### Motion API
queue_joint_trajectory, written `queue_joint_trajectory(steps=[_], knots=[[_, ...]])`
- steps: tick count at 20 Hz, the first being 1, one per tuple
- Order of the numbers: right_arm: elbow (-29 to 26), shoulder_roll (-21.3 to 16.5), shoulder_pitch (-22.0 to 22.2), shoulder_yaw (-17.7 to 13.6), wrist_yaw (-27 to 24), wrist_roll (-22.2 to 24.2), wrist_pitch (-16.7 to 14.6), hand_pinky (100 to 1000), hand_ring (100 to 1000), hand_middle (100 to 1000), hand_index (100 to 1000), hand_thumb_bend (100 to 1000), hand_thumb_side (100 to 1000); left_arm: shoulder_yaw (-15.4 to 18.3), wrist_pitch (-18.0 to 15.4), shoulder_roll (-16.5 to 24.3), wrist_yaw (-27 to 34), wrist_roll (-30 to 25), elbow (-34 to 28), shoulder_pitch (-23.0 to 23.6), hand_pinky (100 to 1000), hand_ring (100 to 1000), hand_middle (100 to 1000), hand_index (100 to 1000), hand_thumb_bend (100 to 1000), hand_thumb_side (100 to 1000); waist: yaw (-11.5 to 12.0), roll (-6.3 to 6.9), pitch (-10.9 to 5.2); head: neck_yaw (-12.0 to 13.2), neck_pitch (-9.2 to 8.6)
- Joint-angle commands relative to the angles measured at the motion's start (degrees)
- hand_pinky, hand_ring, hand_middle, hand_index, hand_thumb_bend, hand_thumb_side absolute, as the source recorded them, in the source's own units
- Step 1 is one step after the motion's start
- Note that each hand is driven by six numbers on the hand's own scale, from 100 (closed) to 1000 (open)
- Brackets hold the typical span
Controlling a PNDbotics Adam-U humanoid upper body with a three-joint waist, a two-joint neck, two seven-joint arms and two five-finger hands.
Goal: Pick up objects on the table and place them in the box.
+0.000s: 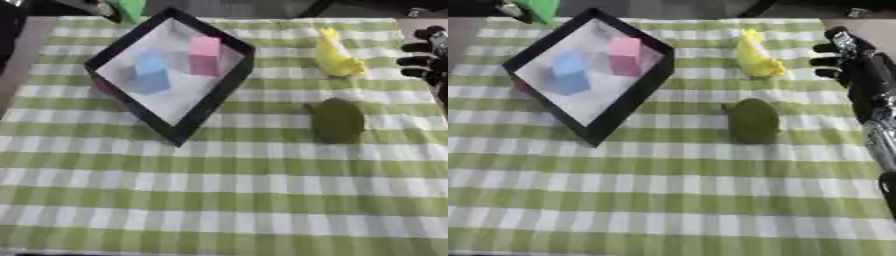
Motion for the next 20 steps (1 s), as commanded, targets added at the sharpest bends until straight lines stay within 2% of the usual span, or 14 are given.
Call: queue_joint_trajectory(steps=[1, 8, 13, 17, 20], knots=[[-0.53, -0.67, -1.24, -0.26, -0.11, 0.19, -0.06, 795, 743, 730, 877, 100, 796, -0.15, -0.32, -1.17, 0.26, 0.25, 1.55, -1.74, 695, 622, 543, 622, 570, 100, -0.23, -0.12, -1.19, -0.07, -0.15], [-0.73, -0.19, -1.82, -0.12, -0.12, 0.26, 0.05, 795, 742, 730, 876, 100, 796, 1.02, 0.15, -3.96, -2.00, 1.90, 7.06, -0.41, 694, 618, 543, 622, 547, 100, -1.05, -0.08, -1.07, 0.22, -0.15], [-0.75, -0.04, -1.94, -0.11, -0.13, 0.27, 0.10, 795, 742, 730, 876, 100, 798, 1.90, -0.11, -5.08, -3.54, 3.06, 10.22, 0.67, 698, 624, 553, 634, 568, 100, -1.25, -0.07, -0.93, 0.28, -0.15], [-0.73, 0.08, -1.97, -0.10, -0.13, 0.28, 0.11, 795, 742, 729, 876, 100, 799, 2.35, -0.48, -5.78, -3.54, 3.21, 11.85, 1.26, 731, 673, 618, 703, 630, 100, -1.32, -0.14, -0.87, 0.43, -0.15], [-0.68, 0.10, -1.90, -0.13, -0.13, 0.28, 0.11, 795, 742, 729, 876, 100, 799, 2.58, -0.62, -5.90, -3.39, 3.25, 12.28, 1.40, 768, 743, 710, 773, 681, 100, -1.32, -0.15, -0.90, 0.52, -0.15]])
